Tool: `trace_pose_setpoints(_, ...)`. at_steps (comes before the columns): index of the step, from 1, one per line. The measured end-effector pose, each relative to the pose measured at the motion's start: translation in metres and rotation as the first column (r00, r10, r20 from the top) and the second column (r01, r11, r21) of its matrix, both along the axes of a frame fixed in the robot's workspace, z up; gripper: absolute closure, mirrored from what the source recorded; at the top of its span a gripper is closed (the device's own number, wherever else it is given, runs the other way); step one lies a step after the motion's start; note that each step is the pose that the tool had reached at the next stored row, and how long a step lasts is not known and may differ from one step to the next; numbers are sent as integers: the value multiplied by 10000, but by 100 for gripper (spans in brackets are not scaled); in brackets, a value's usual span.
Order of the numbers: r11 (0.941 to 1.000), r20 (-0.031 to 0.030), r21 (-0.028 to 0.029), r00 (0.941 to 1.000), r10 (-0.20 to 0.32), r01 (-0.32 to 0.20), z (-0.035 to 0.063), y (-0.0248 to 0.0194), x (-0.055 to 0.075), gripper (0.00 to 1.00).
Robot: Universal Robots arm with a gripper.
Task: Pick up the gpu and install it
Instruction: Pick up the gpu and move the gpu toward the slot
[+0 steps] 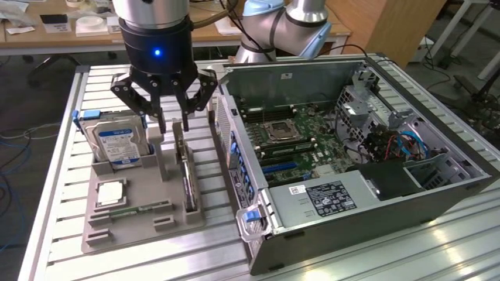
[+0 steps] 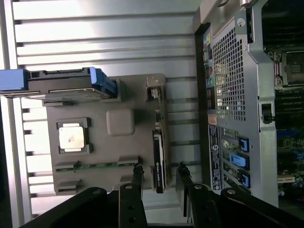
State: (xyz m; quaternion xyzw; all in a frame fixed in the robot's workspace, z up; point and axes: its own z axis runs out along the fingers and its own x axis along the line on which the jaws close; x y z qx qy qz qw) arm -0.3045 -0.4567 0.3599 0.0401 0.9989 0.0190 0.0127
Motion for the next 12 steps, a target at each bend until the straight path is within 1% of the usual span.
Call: trace_pose_setpoints(12, 10000, -1, -13, 10000, 0, 0, -215, 0, 0, 58)
